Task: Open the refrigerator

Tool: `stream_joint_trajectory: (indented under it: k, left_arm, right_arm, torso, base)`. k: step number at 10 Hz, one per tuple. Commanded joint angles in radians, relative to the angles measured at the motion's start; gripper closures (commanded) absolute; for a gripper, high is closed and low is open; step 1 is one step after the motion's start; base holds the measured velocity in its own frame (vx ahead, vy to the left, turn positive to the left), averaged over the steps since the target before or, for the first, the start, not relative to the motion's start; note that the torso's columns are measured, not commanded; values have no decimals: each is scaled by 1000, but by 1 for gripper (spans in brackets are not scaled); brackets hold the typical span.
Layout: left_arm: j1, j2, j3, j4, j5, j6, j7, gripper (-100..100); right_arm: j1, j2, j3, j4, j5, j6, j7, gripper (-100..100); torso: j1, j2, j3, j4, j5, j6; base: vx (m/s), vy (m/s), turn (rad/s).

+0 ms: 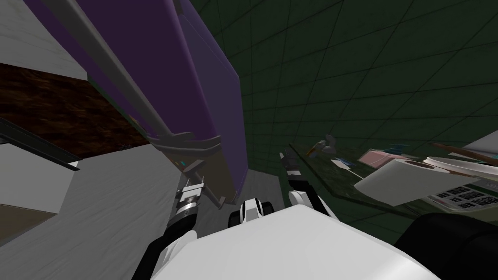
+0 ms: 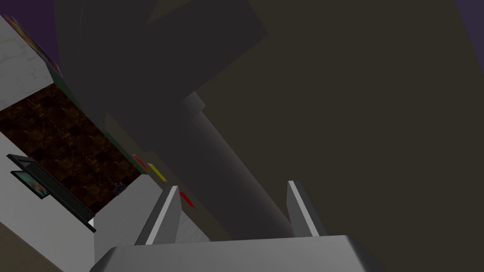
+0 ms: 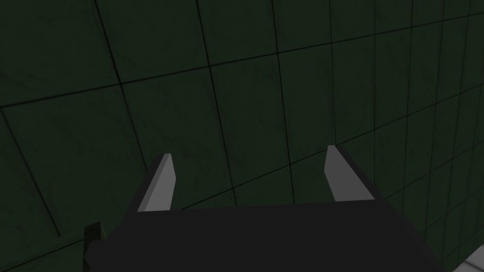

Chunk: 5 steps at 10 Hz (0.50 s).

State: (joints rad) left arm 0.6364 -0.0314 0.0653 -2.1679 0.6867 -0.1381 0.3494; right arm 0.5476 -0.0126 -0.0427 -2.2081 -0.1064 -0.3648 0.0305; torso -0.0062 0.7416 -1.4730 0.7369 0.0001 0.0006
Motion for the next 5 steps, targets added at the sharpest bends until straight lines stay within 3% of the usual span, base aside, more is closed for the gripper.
stream_joint_trajectory:
  k: [1,4,5]
  left_arm:
    - [-9,23,3,4,8,8,10,100]
    - [-28,68,8,12,25,24,30,100]
    - [-28,68,8,12,25,24,30,100]
  right_arm:
    - [0,0,0,0,0,0,0,0]
    - [0,0,0,0,0,0,0,0]
    - [-1,0,0,0,0,0,0,0]
  torso:
    - [10,4,1,3,-1,0]
    - [11,-5,-5,3,-2,-3]
    - [11,-4,-4,3,-2,-2]
  base:
    - [-184,187,-118]
    - [-214,194,-122]
    - [-213,196,-95]
